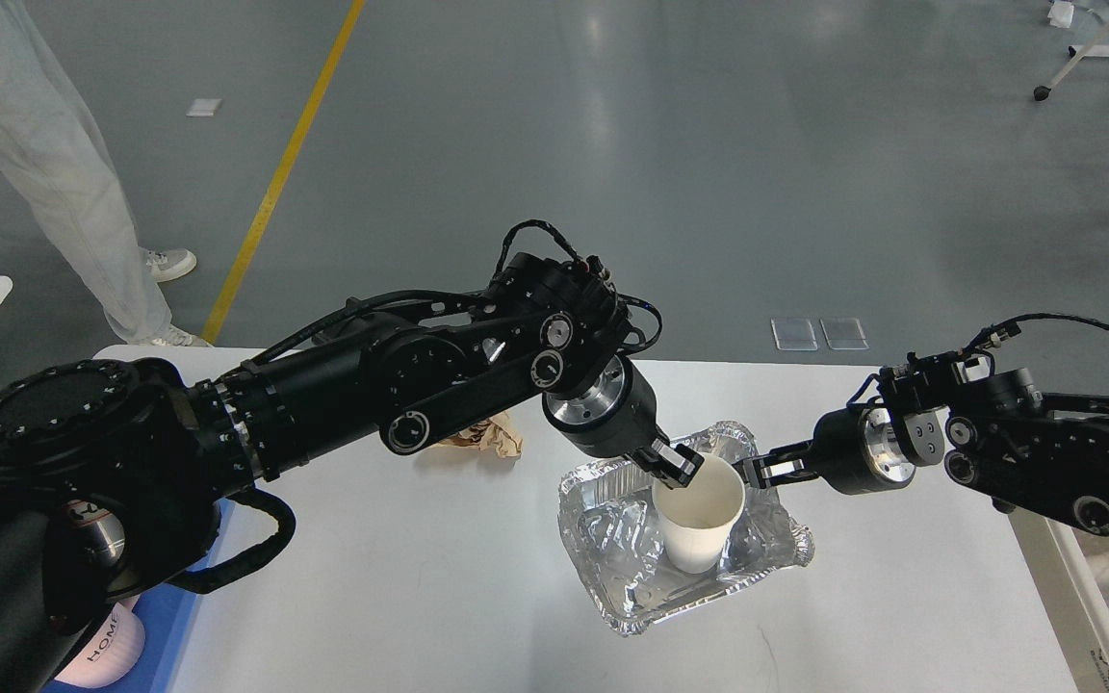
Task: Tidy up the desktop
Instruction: 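Lower the paper cup into the foil tray and release it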
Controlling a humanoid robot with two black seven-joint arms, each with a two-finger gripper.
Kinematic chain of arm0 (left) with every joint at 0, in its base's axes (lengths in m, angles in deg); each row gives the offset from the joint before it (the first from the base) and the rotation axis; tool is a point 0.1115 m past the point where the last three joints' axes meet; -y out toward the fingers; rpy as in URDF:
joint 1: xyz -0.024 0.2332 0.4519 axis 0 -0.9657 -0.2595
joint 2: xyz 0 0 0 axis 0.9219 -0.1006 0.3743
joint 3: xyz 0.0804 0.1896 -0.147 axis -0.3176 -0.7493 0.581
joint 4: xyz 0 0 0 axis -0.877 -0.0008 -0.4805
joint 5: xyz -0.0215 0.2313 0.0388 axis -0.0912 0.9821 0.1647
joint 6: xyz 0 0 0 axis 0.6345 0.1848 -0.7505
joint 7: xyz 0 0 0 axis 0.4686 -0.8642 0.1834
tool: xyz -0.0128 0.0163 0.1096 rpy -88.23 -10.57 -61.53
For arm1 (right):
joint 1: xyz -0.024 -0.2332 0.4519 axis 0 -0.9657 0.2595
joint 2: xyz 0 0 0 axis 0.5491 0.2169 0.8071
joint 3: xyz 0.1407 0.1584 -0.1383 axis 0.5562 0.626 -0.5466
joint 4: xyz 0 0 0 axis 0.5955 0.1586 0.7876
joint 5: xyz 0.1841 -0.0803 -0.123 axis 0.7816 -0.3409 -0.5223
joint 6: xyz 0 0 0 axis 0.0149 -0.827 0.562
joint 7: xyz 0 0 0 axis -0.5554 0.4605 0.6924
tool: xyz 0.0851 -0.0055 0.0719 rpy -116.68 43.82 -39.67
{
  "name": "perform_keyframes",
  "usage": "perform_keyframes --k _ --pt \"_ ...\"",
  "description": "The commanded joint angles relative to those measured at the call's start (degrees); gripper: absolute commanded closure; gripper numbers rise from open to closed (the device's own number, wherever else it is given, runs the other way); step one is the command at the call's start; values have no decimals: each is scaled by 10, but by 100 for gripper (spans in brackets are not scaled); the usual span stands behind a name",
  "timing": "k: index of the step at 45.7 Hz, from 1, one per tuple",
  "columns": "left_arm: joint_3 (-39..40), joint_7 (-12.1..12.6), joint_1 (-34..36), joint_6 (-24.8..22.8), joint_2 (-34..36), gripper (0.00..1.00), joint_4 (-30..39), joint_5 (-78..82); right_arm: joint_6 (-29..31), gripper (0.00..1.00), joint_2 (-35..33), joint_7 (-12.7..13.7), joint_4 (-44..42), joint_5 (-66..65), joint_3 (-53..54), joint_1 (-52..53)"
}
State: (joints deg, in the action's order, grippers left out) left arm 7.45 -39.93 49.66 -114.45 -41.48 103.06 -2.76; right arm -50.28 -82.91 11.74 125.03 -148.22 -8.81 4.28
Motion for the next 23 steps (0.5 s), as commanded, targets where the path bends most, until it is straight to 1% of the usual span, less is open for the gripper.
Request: perform_keyframes --k 1,18,23 --pt "0 -1 5 0 -4 91 -2 1 0 100 0 0 0 0 0 0" --pt "-3 -1 7 0 -24 94 -27 2 1 100 -1 0 3 0 0 6" --pt "-3 -1 7 2 -30 96 -31 4 5 100 -1 0 3 0 0 7"
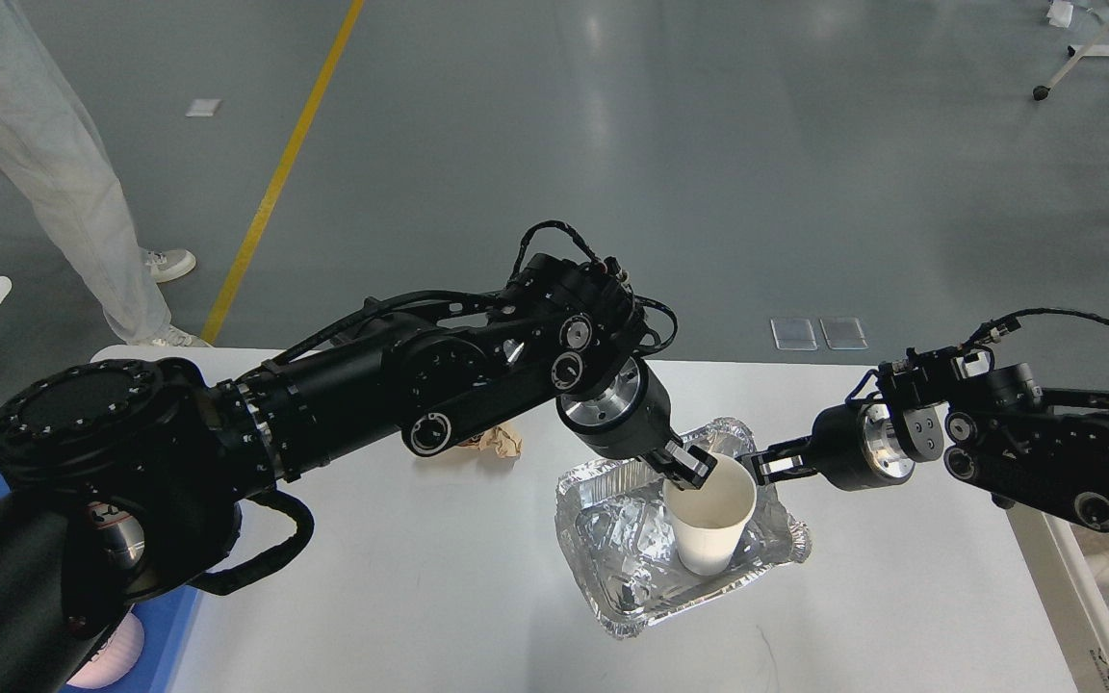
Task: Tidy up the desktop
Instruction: 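Lower the paper cup into the foil tray and release it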
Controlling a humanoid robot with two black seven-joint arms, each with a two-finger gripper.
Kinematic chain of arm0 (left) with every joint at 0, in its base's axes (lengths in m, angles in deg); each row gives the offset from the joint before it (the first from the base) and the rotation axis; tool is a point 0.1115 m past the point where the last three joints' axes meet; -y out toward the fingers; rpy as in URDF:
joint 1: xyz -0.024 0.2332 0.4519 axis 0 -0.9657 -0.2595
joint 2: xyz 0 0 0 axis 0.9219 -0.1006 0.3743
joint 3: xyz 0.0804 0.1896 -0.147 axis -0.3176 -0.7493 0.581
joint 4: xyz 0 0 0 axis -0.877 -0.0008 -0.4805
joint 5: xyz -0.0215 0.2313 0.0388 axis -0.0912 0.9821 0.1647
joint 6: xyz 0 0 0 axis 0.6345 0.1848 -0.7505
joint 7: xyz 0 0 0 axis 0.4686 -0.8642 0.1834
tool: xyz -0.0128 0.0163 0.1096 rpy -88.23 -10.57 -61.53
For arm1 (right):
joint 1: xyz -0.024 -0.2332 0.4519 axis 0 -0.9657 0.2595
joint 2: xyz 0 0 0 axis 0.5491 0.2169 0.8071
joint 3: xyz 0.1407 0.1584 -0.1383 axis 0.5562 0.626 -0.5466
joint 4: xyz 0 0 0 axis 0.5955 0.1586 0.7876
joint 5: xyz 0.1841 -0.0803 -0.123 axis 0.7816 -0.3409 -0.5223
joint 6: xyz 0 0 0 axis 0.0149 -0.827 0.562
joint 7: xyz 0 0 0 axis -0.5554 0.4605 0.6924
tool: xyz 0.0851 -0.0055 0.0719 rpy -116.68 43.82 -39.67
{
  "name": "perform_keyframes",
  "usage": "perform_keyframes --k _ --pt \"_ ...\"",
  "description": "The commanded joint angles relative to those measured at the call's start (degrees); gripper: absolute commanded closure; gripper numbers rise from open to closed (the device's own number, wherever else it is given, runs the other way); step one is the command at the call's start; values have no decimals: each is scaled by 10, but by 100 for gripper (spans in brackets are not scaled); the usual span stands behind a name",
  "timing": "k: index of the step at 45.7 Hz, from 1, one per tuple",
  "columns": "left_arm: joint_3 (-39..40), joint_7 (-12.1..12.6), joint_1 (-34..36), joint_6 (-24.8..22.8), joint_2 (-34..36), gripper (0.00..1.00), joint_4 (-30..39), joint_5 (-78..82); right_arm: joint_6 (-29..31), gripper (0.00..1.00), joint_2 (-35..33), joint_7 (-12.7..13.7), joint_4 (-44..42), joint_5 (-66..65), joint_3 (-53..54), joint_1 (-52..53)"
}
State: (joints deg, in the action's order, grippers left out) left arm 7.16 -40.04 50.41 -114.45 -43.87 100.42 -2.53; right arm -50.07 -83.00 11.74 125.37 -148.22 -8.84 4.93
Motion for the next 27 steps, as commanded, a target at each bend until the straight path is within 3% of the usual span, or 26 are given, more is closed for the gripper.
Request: perform_keyframes --k 1,27 --pt "-1 0 0 5 -7 97 -5 3 3 100 0 0 0 0 0 1" --pt "-1 1 2 75 -8 97 -20 16 5 100 0 0 0 1 -1 10"
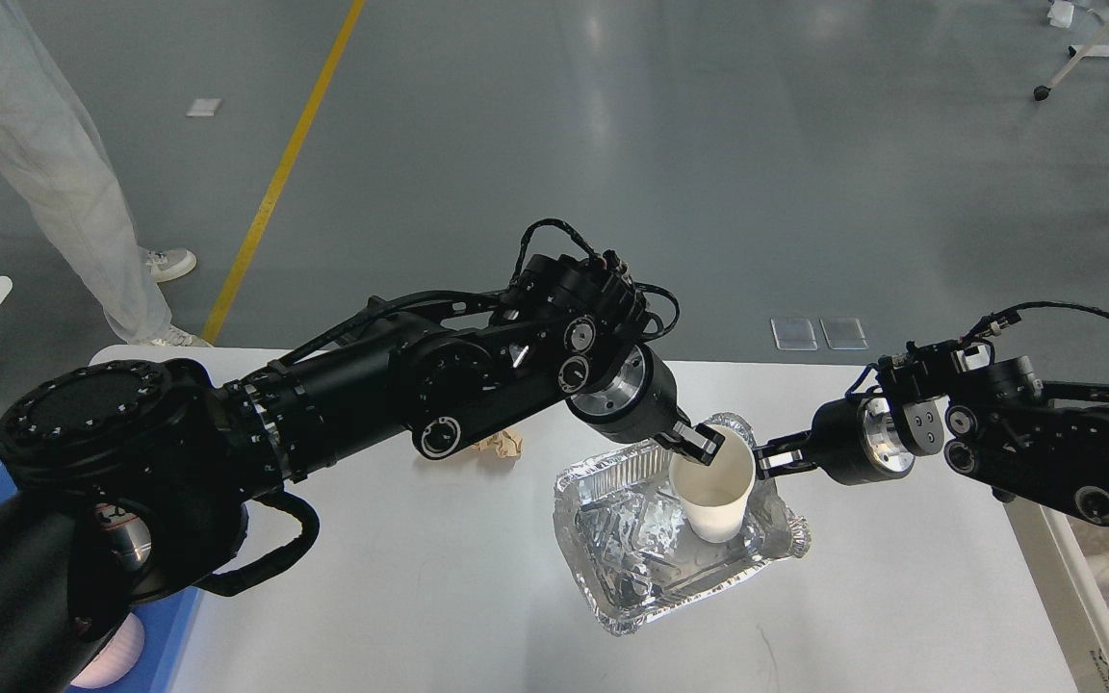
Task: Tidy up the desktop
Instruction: 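Lower the paper cup into the foil tray and release it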
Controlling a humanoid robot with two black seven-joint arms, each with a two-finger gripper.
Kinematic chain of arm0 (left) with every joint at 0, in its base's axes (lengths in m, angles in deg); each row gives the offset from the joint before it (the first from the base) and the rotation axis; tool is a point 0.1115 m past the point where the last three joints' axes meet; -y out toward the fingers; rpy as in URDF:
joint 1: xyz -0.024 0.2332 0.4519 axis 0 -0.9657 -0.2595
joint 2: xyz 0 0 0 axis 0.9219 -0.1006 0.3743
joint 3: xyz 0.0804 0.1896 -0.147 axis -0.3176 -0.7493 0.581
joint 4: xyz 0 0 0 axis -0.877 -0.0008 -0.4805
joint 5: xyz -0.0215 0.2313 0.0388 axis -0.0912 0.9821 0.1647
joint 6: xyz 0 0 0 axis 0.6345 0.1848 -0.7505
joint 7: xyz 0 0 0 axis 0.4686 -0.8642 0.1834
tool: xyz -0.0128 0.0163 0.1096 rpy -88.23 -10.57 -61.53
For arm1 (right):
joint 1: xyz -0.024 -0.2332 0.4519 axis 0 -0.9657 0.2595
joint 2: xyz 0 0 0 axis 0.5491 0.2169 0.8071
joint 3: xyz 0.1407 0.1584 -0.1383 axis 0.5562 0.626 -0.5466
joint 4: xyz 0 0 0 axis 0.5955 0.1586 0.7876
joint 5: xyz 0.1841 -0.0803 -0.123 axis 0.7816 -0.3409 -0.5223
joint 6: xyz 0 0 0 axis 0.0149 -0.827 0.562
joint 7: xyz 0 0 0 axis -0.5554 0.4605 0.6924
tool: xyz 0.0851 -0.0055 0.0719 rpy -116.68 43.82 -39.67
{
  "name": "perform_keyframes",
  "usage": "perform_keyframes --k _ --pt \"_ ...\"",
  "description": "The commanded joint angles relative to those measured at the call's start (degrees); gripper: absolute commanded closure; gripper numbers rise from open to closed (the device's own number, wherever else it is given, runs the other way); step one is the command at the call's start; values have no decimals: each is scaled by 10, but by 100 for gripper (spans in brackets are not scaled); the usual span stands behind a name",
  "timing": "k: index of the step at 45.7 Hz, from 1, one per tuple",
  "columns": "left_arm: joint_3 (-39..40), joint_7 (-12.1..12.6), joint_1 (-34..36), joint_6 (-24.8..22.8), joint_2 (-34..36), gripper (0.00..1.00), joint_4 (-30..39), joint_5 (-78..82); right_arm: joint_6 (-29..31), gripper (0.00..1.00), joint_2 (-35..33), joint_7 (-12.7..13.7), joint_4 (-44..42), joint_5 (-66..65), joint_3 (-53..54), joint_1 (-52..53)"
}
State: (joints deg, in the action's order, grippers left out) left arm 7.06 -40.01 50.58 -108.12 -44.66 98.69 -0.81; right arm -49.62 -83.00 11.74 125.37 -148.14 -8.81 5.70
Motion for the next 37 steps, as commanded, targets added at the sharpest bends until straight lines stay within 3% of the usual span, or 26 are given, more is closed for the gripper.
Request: perform_keyframes --k 1,6,12,25,37 --pt "0 1 -1 11 -1 96 -2 -1 1 100 0 0 0 0 0 3" --pt "3 1 0 8 -3 85 -2 -11 1 100 0 0 0 0 0 4" --pt "6 -2 4 5 -3 61 -2 -17 4 100 -1 0 0 0 -1 4" --pt "5 2 14 7 -2 26 -2 -83 5 100 -1 0 0 0 -1 4" --pt "23 3 25 7 7 11 -2 -135 5 100 -2 0 -1 1 -1 6"
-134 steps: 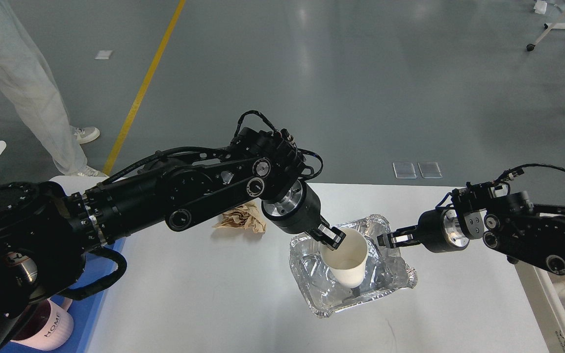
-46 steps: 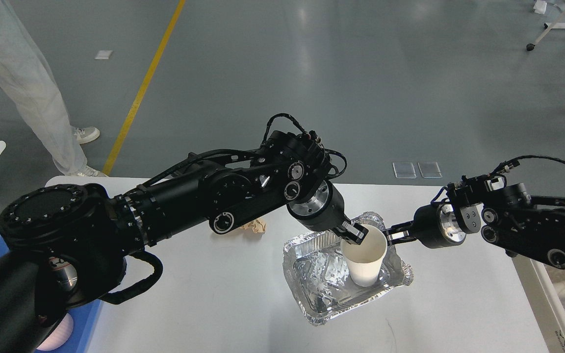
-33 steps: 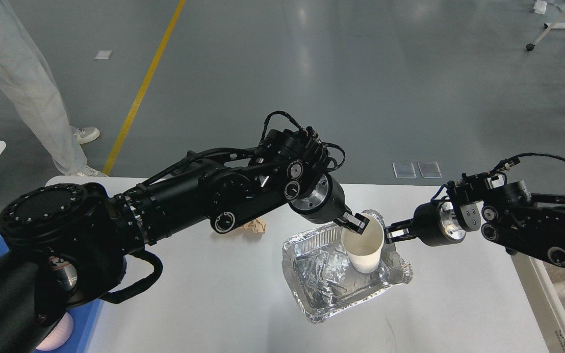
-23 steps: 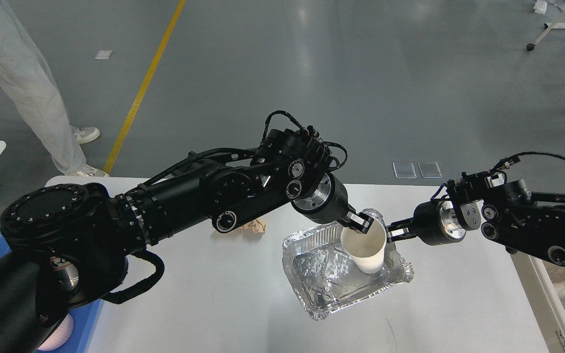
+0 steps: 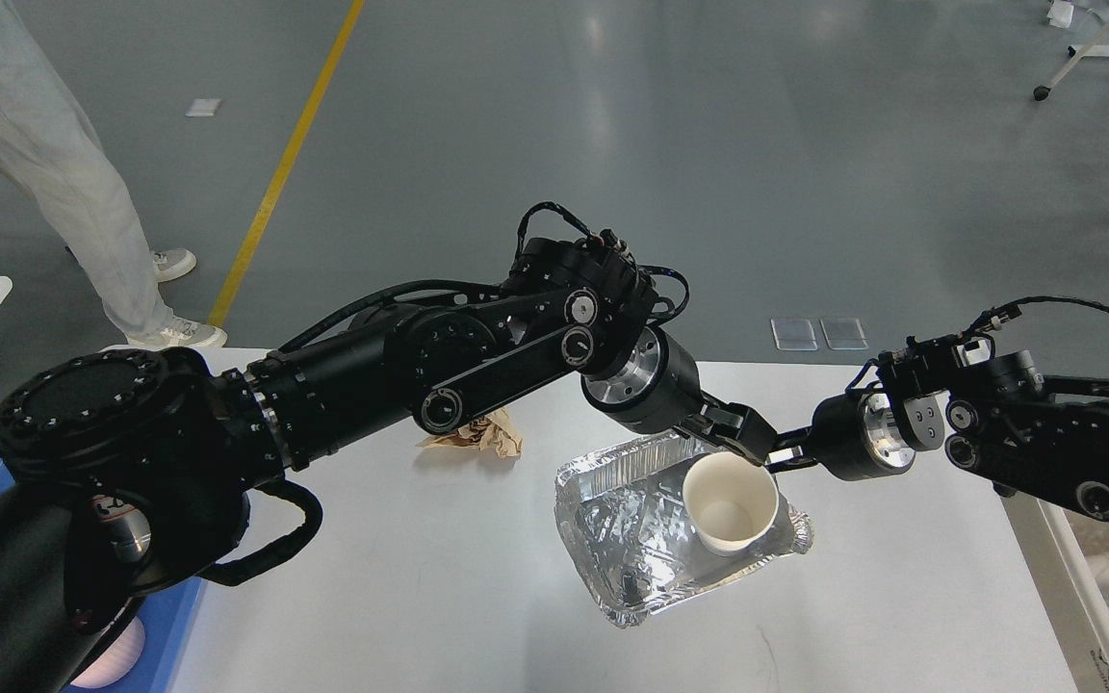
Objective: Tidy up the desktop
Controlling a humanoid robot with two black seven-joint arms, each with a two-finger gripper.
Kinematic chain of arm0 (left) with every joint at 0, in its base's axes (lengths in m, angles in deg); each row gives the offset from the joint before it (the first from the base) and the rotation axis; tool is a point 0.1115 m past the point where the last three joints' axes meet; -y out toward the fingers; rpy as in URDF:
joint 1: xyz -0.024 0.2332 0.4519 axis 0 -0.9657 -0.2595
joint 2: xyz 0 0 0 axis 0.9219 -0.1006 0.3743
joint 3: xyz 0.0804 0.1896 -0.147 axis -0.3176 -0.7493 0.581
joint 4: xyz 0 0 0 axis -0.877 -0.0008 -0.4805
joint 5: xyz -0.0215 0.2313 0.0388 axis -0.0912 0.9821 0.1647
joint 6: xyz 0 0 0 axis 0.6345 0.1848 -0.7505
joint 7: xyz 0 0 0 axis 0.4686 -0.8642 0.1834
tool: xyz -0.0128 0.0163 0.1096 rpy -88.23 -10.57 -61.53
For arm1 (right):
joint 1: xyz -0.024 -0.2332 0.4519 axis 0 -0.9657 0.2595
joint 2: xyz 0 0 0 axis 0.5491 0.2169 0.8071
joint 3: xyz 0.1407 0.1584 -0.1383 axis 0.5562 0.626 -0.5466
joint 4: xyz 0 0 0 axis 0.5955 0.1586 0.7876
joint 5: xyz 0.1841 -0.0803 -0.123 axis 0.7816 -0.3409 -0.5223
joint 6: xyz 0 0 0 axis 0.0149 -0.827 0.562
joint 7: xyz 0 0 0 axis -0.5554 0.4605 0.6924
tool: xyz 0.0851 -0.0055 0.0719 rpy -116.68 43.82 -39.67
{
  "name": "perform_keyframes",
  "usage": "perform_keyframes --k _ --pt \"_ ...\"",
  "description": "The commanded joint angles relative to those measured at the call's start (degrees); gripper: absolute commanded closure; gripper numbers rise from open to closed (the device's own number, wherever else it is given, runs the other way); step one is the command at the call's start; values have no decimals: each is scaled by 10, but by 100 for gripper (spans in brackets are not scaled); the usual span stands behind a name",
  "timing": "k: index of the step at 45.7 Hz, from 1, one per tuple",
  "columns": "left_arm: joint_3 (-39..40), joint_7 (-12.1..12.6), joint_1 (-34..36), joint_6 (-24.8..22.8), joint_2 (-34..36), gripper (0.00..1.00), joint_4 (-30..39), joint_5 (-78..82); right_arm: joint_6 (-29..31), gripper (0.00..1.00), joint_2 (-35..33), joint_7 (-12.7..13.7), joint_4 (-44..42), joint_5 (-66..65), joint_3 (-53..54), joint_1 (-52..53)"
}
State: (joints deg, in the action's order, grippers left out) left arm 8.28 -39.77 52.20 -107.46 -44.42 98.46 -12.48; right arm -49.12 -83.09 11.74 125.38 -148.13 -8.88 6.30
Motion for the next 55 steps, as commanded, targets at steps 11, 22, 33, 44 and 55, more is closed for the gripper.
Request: perform_keyframes --k 11,22,33,44,55 --pt "58 -2 15 20 41 11 -1 -27 0 100 -4 0 -1 1 -3 -2" --pt "73 -1 13 79 81 10 -2 -43 0 100 -6 0 -1 2 -5 -1" --pt "76 -3 -3 144 146 11 4 -45 0 100 -14 0 0 1 -6 -2" --pt "123 98 -48 328 191 11 17 -60 0 100 -18 0 1 2 -7 -2" --pt "165 137 -120 483 175 11 17 -52 0 100 -28 0 9 2 -16 -2"
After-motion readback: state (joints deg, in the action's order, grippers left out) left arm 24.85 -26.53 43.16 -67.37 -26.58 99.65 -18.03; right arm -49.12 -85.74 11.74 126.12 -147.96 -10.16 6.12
